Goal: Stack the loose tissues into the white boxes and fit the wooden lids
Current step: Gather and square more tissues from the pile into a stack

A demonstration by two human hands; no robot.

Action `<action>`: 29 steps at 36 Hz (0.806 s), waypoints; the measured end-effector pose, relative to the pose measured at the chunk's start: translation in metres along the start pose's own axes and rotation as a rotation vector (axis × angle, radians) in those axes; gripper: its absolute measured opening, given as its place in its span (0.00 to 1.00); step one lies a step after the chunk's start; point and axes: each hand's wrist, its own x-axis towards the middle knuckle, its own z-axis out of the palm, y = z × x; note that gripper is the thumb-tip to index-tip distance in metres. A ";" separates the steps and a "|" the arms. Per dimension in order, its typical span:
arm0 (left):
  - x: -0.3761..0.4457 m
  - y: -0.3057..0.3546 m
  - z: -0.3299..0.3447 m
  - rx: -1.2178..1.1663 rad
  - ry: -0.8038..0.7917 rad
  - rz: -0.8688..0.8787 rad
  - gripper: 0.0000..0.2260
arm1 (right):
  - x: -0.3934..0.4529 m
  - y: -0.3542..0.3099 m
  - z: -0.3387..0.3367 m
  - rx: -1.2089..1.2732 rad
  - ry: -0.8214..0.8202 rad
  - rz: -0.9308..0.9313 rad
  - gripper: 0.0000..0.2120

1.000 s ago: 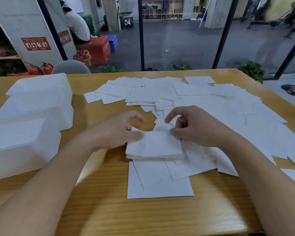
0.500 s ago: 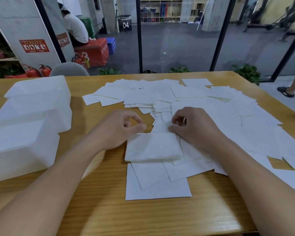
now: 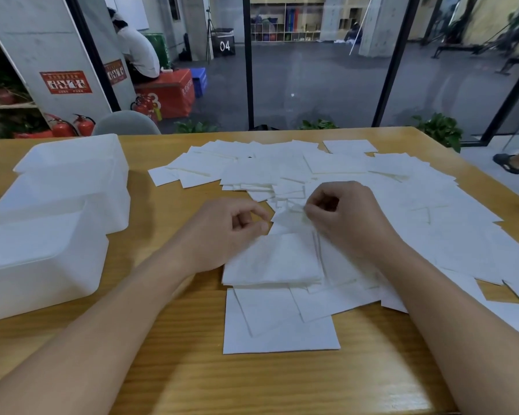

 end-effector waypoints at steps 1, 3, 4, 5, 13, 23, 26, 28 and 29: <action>0.001 0.002 0.000 -0.046 0.021 0.015 0.09 | 0.000 -0.002 -0.001 0.063 0.006 0.000 0.09; 0.001 0.006 0.001 -0.148 0.001 0.042 0.14 | 0.000 -0.007 -0.002 0.165 0.016 -0.019 0.08; 0.001 0.008 0.001 -0.214 -0.028 0.048 0.17 | 0.000 -0.010 -0.003 0.196 0.022 -0.042 0.08; 0.000 0.011 0.003 -0.285 -0.054 0.049 0.19 | -0.001 -0.012 -0.003 0.217 0.026 -0.076 0.08; 0.003 0.020 0.012 -0.675 0.011 -0.038 0.27 | -0.012 -0.023 0.004 0.160 -0.124 -0.337 0.04; 0.002 0.010 0.004 -0.690 0.074 -0.039 0.25 | -0.006 -0.017 0.000 0.116 -0.023 -0.312 0.11; 0.001 0.014 -0.001 -0.712 0.062 -0.015 0.23 | -0.004 -0.013 -0.001 0.052 -0.055 -0.212 0.27; 0.001 0.015 -0.004 -0.741 0.044 -0.004 0.23 | -0.003 -0.010 -0.001 0.062 -0.078 -0.148 0.31; 0.001 0.015 -0.006 -0.754 0.038 0.000 0.22 | -0.003 -0.010 -0.002 0.096 -0.078 -0.115 0.29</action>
